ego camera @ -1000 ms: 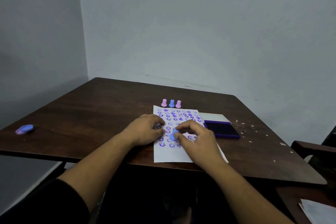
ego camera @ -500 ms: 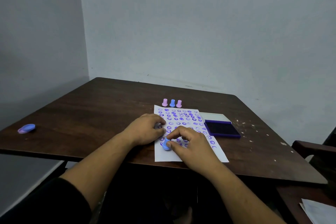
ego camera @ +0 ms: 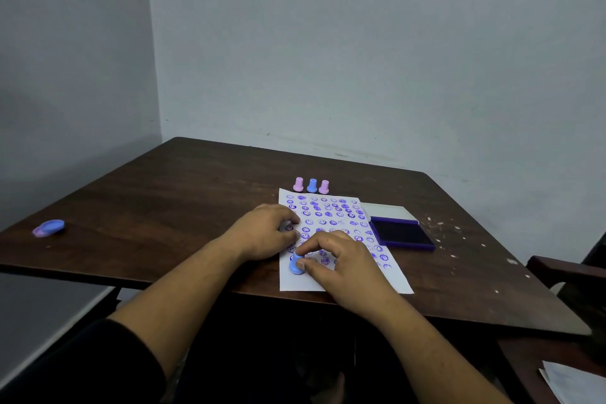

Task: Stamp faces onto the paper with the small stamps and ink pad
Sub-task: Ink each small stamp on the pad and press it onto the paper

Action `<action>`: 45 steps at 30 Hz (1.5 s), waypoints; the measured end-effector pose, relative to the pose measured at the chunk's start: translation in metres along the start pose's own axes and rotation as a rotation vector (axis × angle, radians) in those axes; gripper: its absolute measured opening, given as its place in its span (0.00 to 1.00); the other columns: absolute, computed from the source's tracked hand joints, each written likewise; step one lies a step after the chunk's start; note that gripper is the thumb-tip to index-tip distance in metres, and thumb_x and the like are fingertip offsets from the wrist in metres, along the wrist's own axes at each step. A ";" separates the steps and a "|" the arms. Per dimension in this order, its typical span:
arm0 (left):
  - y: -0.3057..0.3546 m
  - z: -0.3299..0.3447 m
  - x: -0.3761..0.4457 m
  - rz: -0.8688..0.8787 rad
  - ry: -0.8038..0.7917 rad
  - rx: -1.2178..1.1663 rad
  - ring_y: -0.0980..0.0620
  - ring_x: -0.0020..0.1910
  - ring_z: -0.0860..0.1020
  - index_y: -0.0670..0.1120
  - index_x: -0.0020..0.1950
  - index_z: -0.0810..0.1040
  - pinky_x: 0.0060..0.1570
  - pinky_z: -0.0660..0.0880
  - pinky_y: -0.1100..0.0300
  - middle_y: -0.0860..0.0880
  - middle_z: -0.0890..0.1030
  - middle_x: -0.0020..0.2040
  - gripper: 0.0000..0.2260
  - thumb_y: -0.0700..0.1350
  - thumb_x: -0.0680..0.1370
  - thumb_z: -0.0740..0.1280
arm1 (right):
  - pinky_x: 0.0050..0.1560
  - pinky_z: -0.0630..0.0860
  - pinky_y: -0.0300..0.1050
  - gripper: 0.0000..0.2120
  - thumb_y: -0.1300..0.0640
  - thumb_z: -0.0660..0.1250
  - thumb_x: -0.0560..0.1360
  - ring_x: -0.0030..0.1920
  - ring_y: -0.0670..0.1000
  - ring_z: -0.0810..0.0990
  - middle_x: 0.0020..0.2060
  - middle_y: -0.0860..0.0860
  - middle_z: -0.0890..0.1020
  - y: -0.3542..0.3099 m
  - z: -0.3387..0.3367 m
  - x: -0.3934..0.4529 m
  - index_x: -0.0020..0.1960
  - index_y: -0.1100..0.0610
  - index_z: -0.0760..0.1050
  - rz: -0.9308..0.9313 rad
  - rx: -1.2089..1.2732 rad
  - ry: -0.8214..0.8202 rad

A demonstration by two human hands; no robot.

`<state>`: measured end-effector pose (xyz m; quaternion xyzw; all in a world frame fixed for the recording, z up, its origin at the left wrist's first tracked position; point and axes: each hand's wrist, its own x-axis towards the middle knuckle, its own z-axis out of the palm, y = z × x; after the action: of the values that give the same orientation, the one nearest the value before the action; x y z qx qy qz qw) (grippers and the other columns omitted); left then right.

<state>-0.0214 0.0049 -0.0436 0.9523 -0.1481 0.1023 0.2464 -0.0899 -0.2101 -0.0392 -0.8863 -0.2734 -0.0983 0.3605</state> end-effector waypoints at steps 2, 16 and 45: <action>0.001 0.000 0.000 -0.005 -0.004 -0.001 0.55 0.67 0.70 0.54 0.66 0.79 0.64 0.71 0.55 0.57 0.78 0.66 0.19 0.56 0.77 0.67 | 0.54 0.67 0.25 0.05 0.51 0.77 0.77 0.58 0.38 0.77 0.52 0.41 0.85 0.000 0.000 0.000 0.53 0.45 0.86 0.003 0.006 0.003; 0.003 -0.001 -0.001 0.001 0.006 0.005 0.54 0.67 0.71 0.54 0.66 0.79 0.66 0.71 0.52 0.57 0.78 0.66 0.18 0.55 0.77 0.67 | 0.62 0.75 0.40 0.12 0.60 0.71 0.77 0.57 0.43 0.80 0.52 0.43 0.85 0.003 0.001 0.001 0.50 0.44 0.86 0.019 0.060 0.019; 0.003 -0.002 -0.002 -0.013 0.004 0.000 0.55 0.67 0.71 0.54 0.66 0.79 0.65 0.71 0.53 0.57 0.78 0.66 0.18 0.55 0.76 0.67 | 0.53 0.71 0.27 0.05 0.54 0.76 0.75 0.56 0.39 0.82 0.49 0.35 0.86 0.011 0.000 0.011 0.46 0.44 0.83 0.053 0.119 0.134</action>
<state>-0.0243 0.0039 -0.0417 0.9530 -0.1416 0.1026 0.2472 -0.0746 -0.2115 -0.0418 -0.8617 -0.2305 -0.1317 0.4325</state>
